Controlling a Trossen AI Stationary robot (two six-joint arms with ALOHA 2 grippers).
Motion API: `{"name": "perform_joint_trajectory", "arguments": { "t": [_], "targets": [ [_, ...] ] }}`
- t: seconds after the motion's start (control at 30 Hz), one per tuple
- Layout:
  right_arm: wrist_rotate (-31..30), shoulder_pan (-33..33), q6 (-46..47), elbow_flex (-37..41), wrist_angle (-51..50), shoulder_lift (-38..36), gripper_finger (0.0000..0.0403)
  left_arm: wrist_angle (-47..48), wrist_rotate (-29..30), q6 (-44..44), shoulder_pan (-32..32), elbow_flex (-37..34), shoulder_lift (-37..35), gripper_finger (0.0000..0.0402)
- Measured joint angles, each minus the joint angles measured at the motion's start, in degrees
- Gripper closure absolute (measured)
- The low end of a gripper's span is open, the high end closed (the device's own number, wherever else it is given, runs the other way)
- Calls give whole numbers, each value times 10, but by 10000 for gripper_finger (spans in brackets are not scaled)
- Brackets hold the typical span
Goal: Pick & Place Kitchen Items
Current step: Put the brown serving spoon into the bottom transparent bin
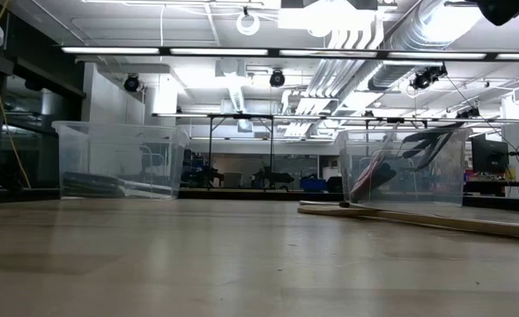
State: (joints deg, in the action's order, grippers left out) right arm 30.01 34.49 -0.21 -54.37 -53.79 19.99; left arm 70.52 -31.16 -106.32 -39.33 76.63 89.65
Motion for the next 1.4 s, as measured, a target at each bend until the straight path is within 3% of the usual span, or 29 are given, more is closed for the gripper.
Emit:
{"name": "perform_joint_trajectory", "arguments": {
  "t": [0.63, 0.83, 1.13, 1.23, 1.4],
  "targets": [
    [0, 0, 0, 0, 0, 0, 188, -65, 15, -4, 0, -67, -5, 316],
    [0, 0, 0, 0, 0, 0, 188, -65, 32, -4, 0, -67, -5, 272],
    [0, 0, 0, 0, 0, 0, 188, -65, 42, -4, 0, -67, -12, 263],
    [0, 0, 0, 0, 0, 0, 188, -65, 72, -16, 0, -59, -26, 263],
    [0, 0, 0, 0, 0, 0, 188, -55, 175, -30, 0, -27, -54, 262]
  ]
}}
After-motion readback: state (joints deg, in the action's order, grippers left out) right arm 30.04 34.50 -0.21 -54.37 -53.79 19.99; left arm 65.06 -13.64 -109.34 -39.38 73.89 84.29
